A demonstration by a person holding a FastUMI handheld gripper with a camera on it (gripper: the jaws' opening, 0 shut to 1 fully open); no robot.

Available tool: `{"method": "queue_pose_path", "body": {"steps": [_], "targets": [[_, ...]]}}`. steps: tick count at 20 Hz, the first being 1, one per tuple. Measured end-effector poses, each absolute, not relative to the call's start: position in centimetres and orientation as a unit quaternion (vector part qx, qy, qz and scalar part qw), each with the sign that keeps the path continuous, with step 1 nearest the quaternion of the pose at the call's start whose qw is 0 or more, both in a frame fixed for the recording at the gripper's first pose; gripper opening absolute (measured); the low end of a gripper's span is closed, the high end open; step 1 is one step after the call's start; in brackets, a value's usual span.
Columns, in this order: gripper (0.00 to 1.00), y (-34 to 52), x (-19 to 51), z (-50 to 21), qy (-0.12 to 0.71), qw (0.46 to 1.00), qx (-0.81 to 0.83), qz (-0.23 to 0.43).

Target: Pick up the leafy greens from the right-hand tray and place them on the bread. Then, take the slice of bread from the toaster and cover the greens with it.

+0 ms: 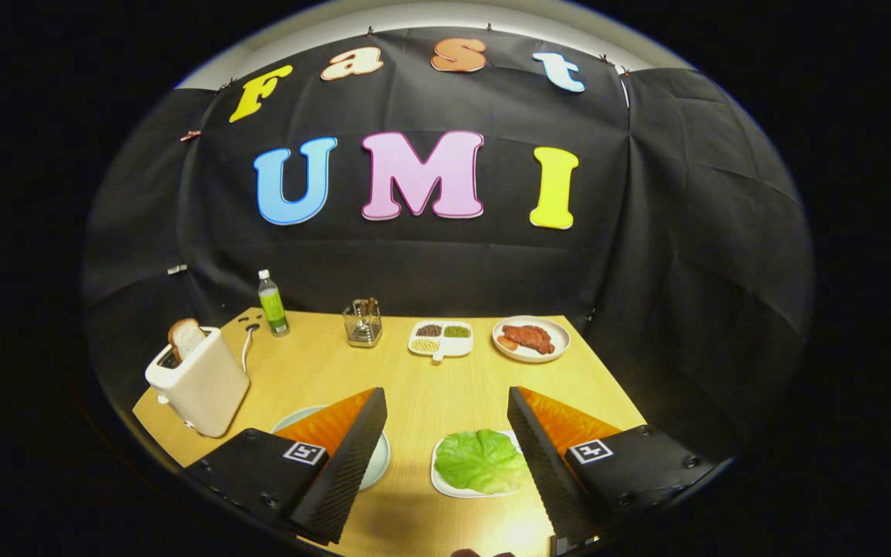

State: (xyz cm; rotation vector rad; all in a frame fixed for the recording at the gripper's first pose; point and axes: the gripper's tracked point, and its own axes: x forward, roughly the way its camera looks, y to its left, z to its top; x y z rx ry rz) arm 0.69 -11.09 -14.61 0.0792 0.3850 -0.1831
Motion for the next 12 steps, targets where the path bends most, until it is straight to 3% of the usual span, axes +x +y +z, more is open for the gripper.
{"method": "queue_pose_path", "body": {"steps": [12], "targets": [[0.98, -14.7, 2.3, -30.6, 0.364, 0.929, 0.032, -0.050]]}}
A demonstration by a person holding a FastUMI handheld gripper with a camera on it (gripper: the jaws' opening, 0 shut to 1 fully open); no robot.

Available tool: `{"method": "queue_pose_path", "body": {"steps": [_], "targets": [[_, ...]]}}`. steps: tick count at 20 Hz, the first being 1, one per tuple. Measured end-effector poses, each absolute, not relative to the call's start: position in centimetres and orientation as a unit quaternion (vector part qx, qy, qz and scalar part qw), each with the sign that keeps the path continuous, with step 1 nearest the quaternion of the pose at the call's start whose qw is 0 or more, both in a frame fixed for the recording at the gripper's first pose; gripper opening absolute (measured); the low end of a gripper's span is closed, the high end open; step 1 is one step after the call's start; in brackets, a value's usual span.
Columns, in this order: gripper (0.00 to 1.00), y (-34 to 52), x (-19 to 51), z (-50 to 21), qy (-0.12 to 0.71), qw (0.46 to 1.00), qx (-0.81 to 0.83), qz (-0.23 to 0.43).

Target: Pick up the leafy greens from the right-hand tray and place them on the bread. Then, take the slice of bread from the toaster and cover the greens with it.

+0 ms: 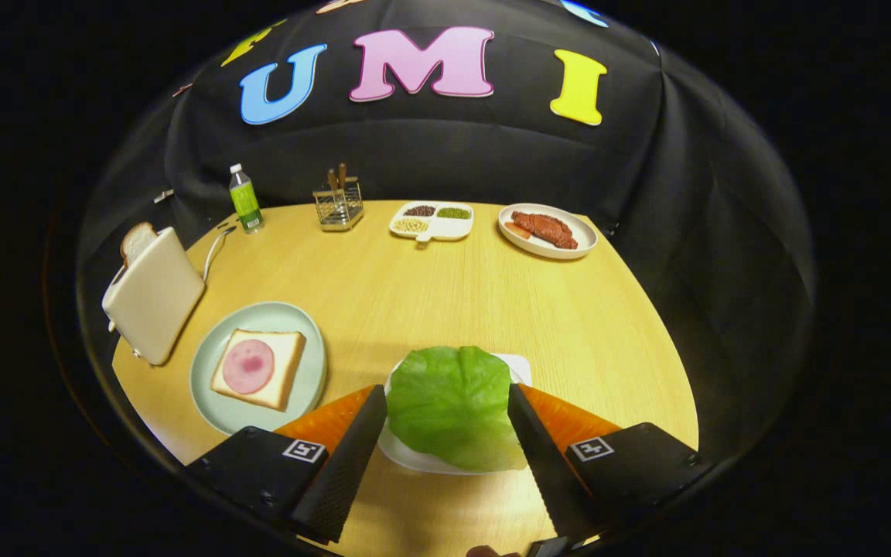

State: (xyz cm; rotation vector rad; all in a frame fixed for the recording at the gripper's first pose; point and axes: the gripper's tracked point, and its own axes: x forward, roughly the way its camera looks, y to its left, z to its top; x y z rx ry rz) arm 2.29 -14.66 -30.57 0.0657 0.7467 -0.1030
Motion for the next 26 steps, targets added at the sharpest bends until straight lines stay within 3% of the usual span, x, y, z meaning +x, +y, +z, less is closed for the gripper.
{"method": "queue_pose_path", "body": {"steps": [11, 14, 18, 21, 23, 26], "targets": [[0.98, -16.0, 3.1, -36.5, 0.419, 0.907, 0.042, -0.020], [0.94, -15.8, 3.2, -36.5, 0.420, 0.907, 0.039, -0.010], [0.74, -15.9, 3.3, -36.6, 0.421, 0.906, 0.041, -0.016], [0.32, -15.9, 3.3, -36.6, 0.419, 0.907, 0.040, -0.015], [0.17, -15.9, 3.4, -36.6, 0.419, 0.907, 0.040, -0.009], [0.08, -15.8, 3.4, -36.6, 0.425, 0.904, 0.047, 0.000]]}}
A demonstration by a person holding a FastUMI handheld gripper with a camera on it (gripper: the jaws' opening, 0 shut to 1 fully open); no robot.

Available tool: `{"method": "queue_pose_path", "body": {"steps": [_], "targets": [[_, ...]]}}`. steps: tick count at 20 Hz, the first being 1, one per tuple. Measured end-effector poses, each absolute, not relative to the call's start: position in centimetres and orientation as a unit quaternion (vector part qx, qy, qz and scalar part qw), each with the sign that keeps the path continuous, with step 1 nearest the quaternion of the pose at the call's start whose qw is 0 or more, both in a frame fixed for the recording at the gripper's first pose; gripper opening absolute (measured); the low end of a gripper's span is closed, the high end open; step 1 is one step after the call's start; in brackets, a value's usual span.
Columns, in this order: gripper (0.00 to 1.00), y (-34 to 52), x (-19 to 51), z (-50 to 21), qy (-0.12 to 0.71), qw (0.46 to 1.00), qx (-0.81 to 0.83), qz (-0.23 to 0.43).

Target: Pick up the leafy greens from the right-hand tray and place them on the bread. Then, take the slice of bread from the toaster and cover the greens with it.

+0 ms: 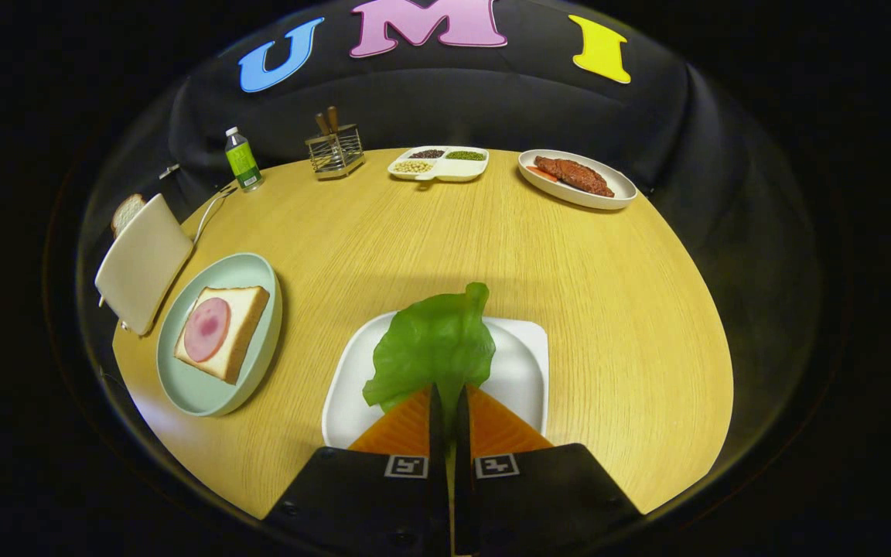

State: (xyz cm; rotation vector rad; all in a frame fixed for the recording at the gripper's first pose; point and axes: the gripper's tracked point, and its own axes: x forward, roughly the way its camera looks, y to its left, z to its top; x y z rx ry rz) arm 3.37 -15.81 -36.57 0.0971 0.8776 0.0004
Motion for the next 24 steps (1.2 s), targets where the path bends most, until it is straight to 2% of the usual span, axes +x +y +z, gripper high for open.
{"method": "queue_pose_path", "body": {"steps": [6, 15, 20, 24], "targets": [[0.07, -15.6, 3.2, -34.4, 0.424, 0.905, 0.036, 0.000], [0.07, -11.3, 5.4, -23.4, 0.362, 0.930, 0.061, 0.003], [0.07, -5.6, 5.7, -18.9, 0.339, 0.937, 0.068, 0.038], [0.07, -0.8, 6.1, -17.9, 0.335, 0.938, 0.047, 0.080]]}}
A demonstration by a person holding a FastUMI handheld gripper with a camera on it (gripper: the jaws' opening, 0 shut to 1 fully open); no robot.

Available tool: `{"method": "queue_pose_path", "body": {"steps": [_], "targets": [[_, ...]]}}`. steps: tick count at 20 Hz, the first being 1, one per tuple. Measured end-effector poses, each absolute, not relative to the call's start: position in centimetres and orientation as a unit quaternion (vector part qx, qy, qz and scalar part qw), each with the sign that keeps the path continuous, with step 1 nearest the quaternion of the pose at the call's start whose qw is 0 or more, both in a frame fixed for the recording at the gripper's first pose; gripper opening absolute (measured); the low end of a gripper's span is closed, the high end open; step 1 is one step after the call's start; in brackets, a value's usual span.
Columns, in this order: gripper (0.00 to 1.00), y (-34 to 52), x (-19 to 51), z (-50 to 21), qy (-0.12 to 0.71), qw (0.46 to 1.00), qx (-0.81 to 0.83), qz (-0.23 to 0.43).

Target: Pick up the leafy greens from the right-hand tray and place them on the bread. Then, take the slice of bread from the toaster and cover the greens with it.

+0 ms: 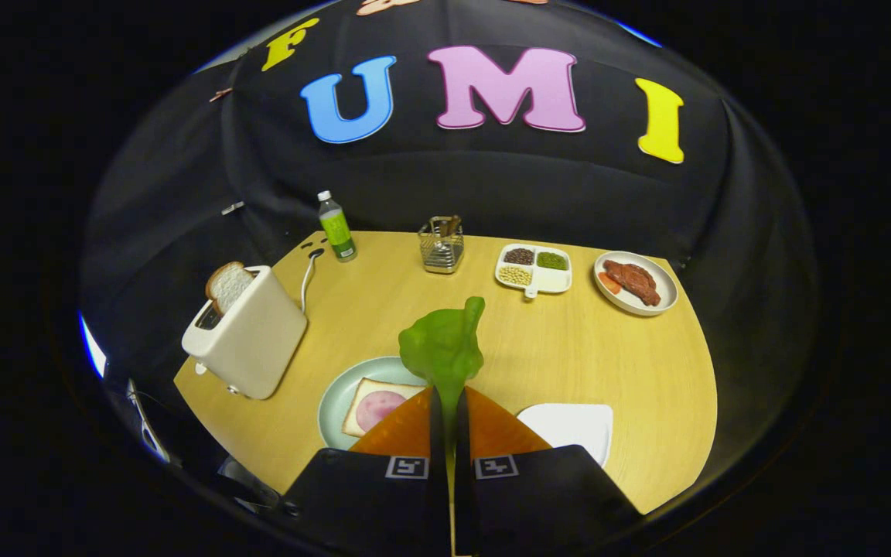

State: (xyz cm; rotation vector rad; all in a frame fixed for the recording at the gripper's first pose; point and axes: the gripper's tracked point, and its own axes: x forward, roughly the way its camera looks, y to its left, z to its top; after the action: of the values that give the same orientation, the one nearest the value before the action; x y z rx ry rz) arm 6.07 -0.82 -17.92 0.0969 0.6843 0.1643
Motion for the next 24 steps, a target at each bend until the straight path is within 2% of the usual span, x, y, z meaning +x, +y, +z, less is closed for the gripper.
{"method": "queue_pose_path", "body": {"steps": [5, 10, 20, 21, 24], "targets": [[0.07, 4.0, 6.9, -19.6, 0.346, 0.931, 0.025, 0.118], [0.09, 5.7, 7.1, -22.9, 0.375, 0.918, -0.015, 0.128], [0.20, 7.8, 8.2, -26.1, 0.405, 0.900, -0.057, 0.148], [0.25, 8.0, 8.1, -26.3, 0.409, 0.898, -0.060, 0.150], [0.31, 8.6, 7.9, -27.0, 0.411, 0.895, -0.077, 0.155]]}}
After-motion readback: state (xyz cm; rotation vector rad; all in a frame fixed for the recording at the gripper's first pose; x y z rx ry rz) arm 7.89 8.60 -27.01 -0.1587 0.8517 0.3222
